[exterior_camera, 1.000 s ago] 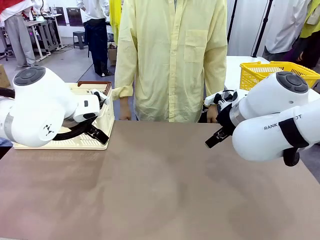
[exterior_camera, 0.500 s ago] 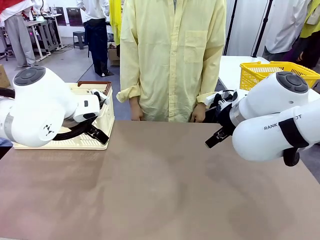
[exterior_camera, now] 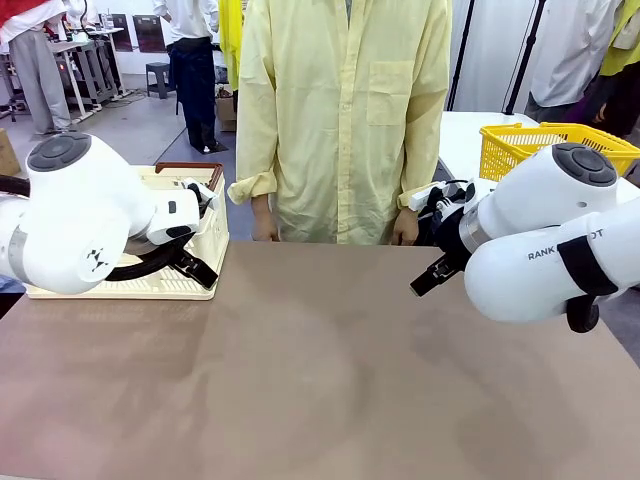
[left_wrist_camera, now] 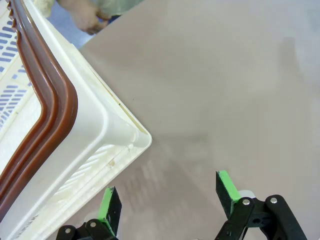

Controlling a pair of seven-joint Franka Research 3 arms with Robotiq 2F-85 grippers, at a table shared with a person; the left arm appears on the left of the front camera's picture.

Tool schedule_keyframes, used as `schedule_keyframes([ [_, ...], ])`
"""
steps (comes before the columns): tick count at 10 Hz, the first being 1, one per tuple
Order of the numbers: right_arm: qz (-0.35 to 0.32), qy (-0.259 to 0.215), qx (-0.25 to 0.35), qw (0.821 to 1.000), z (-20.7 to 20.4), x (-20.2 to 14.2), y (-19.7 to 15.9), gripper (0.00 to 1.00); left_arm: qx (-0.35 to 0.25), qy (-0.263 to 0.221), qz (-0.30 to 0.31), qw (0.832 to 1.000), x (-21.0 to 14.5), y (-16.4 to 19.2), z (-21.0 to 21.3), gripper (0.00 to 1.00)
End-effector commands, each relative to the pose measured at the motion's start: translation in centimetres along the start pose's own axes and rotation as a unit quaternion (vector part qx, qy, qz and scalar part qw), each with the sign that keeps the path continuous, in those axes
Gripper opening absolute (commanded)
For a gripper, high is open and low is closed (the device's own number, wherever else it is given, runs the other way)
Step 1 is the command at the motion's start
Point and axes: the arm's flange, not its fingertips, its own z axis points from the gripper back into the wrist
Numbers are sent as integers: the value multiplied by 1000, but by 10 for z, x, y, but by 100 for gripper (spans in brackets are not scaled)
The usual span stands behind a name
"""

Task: Place the drinks into the Shopping basket.
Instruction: Pick up one drink and place it into the Shopping basket.

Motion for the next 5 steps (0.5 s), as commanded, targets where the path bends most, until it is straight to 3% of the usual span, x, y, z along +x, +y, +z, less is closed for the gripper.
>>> schedule_keyframes([
  [1,-37,59,82,994,5,-5,-1,100,-101,78,26,992,-4,0,11,100],
  [2,-111,123,144,976,16,-8,-4,100,-203,150,95,963,-4,-1,26,100],
  [3,-209,200,198,937,27,-10,-13,100,-276,188,126,934,-5,-4,40,100],
  [4,-296,216,245,898,40,-11,-26,100,-331,174,134,918,-6,-1,54,100],
  [5,-296,188,377,857,68,-20,-43,100,-456,147,153,864,-11,12,75,100],
])
